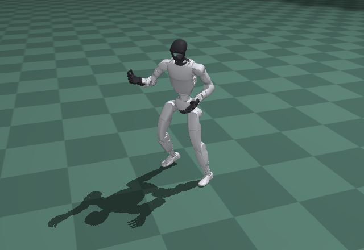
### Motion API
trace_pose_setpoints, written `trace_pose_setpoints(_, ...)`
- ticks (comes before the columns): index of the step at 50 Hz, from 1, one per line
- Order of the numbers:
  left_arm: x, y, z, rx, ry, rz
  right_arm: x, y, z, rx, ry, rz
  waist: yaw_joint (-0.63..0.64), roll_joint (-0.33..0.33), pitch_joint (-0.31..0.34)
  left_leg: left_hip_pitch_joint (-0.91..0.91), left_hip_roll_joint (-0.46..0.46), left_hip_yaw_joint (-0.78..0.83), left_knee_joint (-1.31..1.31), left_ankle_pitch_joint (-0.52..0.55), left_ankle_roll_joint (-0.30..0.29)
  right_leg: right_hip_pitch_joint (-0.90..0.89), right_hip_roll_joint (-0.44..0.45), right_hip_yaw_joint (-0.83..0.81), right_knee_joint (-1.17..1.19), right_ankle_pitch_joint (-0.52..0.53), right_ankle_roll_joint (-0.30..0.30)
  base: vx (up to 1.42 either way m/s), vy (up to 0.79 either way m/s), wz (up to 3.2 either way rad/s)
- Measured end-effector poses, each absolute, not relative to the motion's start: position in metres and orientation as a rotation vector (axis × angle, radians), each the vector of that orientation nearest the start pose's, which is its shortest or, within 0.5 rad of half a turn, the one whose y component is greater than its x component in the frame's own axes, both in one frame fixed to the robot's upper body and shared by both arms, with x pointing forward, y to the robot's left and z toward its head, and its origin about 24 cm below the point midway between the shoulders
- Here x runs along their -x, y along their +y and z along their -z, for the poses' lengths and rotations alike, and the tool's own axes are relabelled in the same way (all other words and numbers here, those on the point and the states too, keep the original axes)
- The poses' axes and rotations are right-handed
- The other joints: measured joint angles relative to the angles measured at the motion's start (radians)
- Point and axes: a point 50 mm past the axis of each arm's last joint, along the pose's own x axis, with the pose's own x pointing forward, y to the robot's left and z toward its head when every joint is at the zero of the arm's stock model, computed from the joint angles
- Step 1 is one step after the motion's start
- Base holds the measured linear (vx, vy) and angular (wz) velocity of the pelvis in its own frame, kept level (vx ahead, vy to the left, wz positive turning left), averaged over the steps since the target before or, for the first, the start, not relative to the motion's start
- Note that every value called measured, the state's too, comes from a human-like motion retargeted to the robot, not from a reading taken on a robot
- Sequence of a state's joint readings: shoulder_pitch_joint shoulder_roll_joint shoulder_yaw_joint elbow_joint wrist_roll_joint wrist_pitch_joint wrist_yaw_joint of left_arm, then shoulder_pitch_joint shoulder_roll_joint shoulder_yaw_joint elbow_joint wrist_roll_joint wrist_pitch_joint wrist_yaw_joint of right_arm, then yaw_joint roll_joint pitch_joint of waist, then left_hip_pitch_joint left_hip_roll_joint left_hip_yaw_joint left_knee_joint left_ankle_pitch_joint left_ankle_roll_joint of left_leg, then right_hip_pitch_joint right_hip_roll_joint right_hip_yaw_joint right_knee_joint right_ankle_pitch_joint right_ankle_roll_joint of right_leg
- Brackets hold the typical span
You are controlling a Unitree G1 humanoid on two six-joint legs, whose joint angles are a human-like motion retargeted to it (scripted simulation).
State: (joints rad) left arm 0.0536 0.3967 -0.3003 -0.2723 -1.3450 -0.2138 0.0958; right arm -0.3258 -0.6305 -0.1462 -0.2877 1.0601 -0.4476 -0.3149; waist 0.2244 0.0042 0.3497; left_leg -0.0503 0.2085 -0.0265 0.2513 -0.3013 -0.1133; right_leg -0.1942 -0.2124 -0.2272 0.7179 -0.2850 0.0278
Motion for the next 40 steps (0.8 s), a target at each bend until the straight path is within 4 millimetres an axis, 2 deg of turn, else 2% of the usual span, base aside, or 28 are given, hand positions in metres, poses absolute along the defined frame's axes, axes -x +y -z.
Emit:
trace_pose_setpoints(2,-0.235,0.159,-0.089,1.038,-0.101,0.138,-0.236,-0.257,-0.253,-0.525,-0.952,0.092,-0.014,0.015,0.039,-0.003,0.023,-0.008,-0.002,-0.006,0.005,-0.026,-0.036,-0.066,-0.079,0.005,0.008,0.04,-0.27,0.26)
trace_pose_setpoints(5,-0.25,0.163,-0.104,0.907,-0.193,0.109,-0.232,-0.256,-0.262,-0.21,-0.975,0.171,-0.046,0.021,0.075,0.0,0.036,0.005,0.015,-0.032,0.03,-0.047,-0.088,-0.144,-0.301,0.043,0.032,0.1,-0.28,-0.22)
trace_pose_setpoints(7,-0.264,0.16,-0.128,0.567,-0.31,0.165,-0.243,-0.253,-0.273,0.051,-0.966,0.213,-0.07,0.001,0.064,0.025,0.034,0.043,0.024,-0.053,0.034,-0.054,-0.1,-0.161,-0.489,0.075,0.078,0.2,-0.33,-0.76)
trace_pose_setpoints(10,-0.287,0.149,-0.179,0.305,-0.507,0.194,-0.276,-0.238,-0.284,0.413,-0.897,0.231,-0.096,-0.06,-0.01,0.096,0.04,0.149,0.035,-0.073,0.021,-0.076,-0.097,-0.184,-0.644,0.122,0.147,0.33,-0.4,-1.51)
trace_pose_setpoints(12,-0.303,0.149,-0.212,0.086,-0.604,0.161,-0.306,-0.216,-0.286,0.527,-0.805,0.135,-0.122,-0.115,-0.085,0.146,0.051,0.23,0.099,-0.064,0.025,-0.057,-0.075,-0.187,-0.671,0.179,0.131,0.47,-0.49,-2.02)
trace_pose_setpoints(14,-0.318,0.162,-0.238,-0.173,-0.653,0.069,-0.333,-0.184,-0.281,0.551,-0.718,0.018,-0.159,-0.173,-0.152,0.183,0.063,0.272,0.246,-0.001,0.042,0.009,-0.048,-0.145,-0.693,0.221,0.095,0.6,-0.55,-2.18)
trace_pose_setpoints(15,-0.325,0.172,-0.248,-0.313,-0.66,0.002,-0.345,-0.166,-0.278,0.552,-0.685,-0.034,-0.175,-0.202,-0.186,0.19,0.068,0.276,0.343,0.055,0.059,0.046,-0.033,-0.107,-0.703,0.229,0.076,0.67,-0.55,-2.41)
trace_pose_setpoints(17,-0.336,0.196,-0.252,-0.574,-0.653,-0.169,-0.359,-0.129,-0.269,0.588,-0.691,-0.083,-0.191,-0.227,-0.245,0.126,0.063,0.21,0.64,0.211,0.063,0.11,0.007,-0.002,-0.684,0.193,0.04,0.69,-0.47,-2.65)
trace_pose_setpoints(18,-0.338,0.208,-0.248,-0.695,-0.645,-0.254,-0.361,-0.112,-0.264,0.619,-0.713,-0.096,-0.189,-0.229,-0.273,0.074,0.038,0.161,0.798,0.288,0.044,0.133,0.025,0.055,-0.661,0.167,0.025,0.69,-0.36,-2.83)
trace_pose_setpoints(20,-0.339,0.23,-0.233,-0.895,-0.618,-0.382,-0.361,-0.087,-0.255,0.687,-0.765,-0.112,-0.16,-0.234,-0.304,-0.026,-0.033,0.118,1.102,0.356,-0.007,0.179,0.042,0.168,-0.605,0.118,0.018,0.68,-0.26,-2.94)
trace_pose_setpoints(22,-0.333,0.249,-0.215,-1.002,-0.564,-0.414,-0.356,-0.078,-0.251,0.713,-0.803,-0.124,-0.102,-0.243,-0.287,-0.133,-0.002,0.2,1.413,0.279,0.044,0.23,0.04,0.268,-0.556,0.089,0.044,0.62,-0.22,-2.87)
trace_pose_setpoints(23,-0.327,0.258,-0.208,-1.03,-0.537,-0.409,-0.35,-0.079,-0.251,0.704,-0.824,-0.13,-0.067,-0.245,-0.271,-0.196,0.059,0.256,1.569,0.216,0.089,0.252,0.042,0.314,-0.537,0.081,0.062,0.56,-0.22,-2.72)
trace_pose_setpoints(25,-0.308,0.273,-0.192,-1.031,-0.502,-0.392,-0.33,-0.089,-0.25,0.637,-0.871,-0.154,0.007,-0.256,-0.222,-0.346,0.168,0.334,1.83,0.129,0.118,0.3,0.036,0.395,-0.522,0.077,0.096,0.51,-0.2,-2.59)
trace_pose_setpoints(27,-0.273,0.288,-0.167,-0.951,-0.452,-0.396,-0.298,-0.107,-0.236,0.52,-0.891,-0.214,0.08,-0.266,-0.154,-0.536,0.185,0.38,1.967,0.148,-0.002,0.369,-0.004,0.477,-0.54,0.095,0.119,0.44,0.0,-2.62)
trace_pose_setpoints(28,-0.252,0.295,-0.153,-0.896,-0.418,-0.411,-0.28,-0.115,-0.226,0.46,-0.887,-0.24,0.115,-0.274,-0.108,-0.629,0.163,0.409,1.991,0.176,-0.088,0.415,-0.044,0.515,-0.557,0.109,0.13,0.37,0.22,-2.43)
trace_pose_setpoints(29,-0.23,0.303,-0.139,-0.84,-0.374,-0.439,-0.265,-0.124,-0.216,0.41,-0.877,-0.247,0.136,-0.285,-0.06,-0.724,0.164,0.454,1.999,0.208,-0.129,0.455,-0.091,0.538,-0.569,0.12,0.145,0.31,0.37,-2.08)
trace_pose_setpoints(30,-0.206,0.312,-0.128,-0.79,-0.326,-0.479,-0.25,-0.132,-0.207,0.37,-0.863,-0.242,0.151,-0.299,-0.011,-0.82,0.176,0.507,1.999,0.241,-0.149,0.491,-0.143,0.553,-0.578,0.131,0.163,0.28,0.44,-1.93)
trace_pose_setpoints(32,-0.155,0.332,-0.101,-0.705,-0.168,-0.586,-0.234,-0.146,-0.194,0.324,-0.809,-0.211,0.196,-0.327,0.057,-0.974,0.247,0.547,1.986,0.219,-0.149,0.528,-0.215,0.614,-0.567,0.129,0.188,0.34,0.41,-2.24)
trace_pose_setpoints(35,-0.087,0.346,-0.067,-0.548,0.051,-0.734,-0.226,-0.157,-0.182,0.311,-0.733,-0.213,0.272,-0.36,0.108,-1.117,0.324,0.508,1.962,0.079,-0.149,0.543,-0.307,0.704,-0.518,0.097,0.225,0.44,0.25,-2.41)
trace_pose_setpoints(37,-0.072,0.342,-0.057,-0.427,0.083,-0.785,-0.226,-0.153,-0.179,0.316,-0.711,-0.238,0.308,-0.356,0.108,-1.151,0.336,0.468,1.943,0.039,-0.149,0.55,-0.35,0.729,-0.503,0.081,0.233,0.43,0.18,-1.76)
trace_pose_setpoints(38,-0.074,0.338,-0.054,-0.37,0.074,-0.789,-0.226,-0.149,-0.178,0.314,-0.707,-0.25,0.321,-0.352,0.098,-1.159,0.329,0.455,1.933,0.044,-0.149,0.549,-0.37,0.737,-0.5,0.07,0.233,0.38,0.19,-1.19)
trace_pose_setpoints(40,-0.089,0.328,-0.052,-0.247,0.033,-0.759,-0.227,-0.142,-0.178,0.293,-0.702,-0.266,0.33,-0.338,0.069,-1.159,0.288,0.432,1.909,0.081,-0.149,0.558,-0.396,0.744,-0.505,0.047,0.215,0.35,0.18,-0.66)
